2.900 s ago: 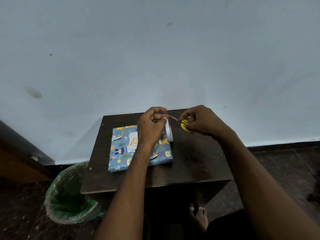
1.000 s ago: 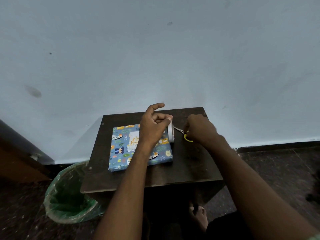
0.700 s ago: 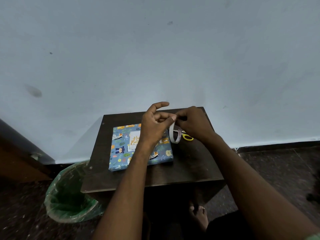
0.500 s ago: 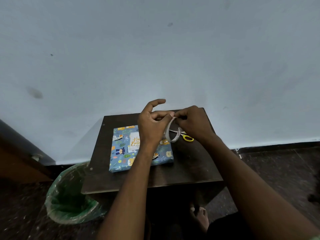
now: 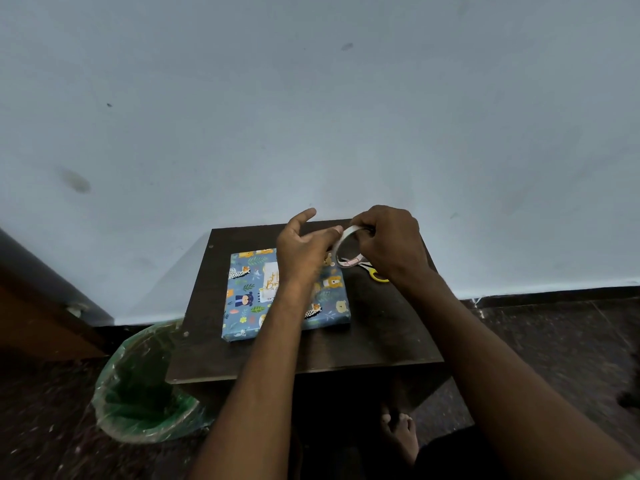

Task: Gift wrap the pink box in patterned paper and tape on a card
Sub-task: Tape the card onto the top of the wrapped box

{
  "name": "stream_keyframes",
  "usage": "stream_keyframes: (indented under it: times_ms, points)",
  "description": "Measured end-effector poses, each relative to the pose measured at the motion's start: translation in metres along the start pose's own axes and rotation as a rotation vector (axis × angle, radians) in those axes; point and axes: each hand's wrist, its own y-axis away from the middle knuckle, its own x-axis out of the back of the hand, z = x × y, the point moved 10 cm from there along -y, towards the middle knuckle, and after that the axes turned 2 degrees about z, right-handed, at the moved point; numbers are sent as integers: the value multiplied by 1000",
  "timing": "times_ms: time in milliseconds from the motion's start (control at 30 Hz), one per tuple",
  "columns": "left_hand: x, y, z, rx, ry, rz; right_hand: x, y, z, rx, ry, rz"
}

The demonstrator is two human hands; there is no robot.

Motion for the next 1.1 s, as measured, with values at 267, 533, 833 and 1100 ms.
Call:
stream_keyframes:
  times_ms: [267, 533, 833, 1100]
  points:
    - [26, -10, 20, -212, -334, 19, -27, 5, 12, -31, 121, -109]
    - [56, -8, 28, -282, -553, -80, -62, 9, 16, -61, 173, -306]
    - [74, -6, 20, -185, -647, -216, -48, 7, -14, -51, -104, -131]
    - [60, 11, 12, -127, -746, -471, -76, 29, -40, -49, -313, -497]
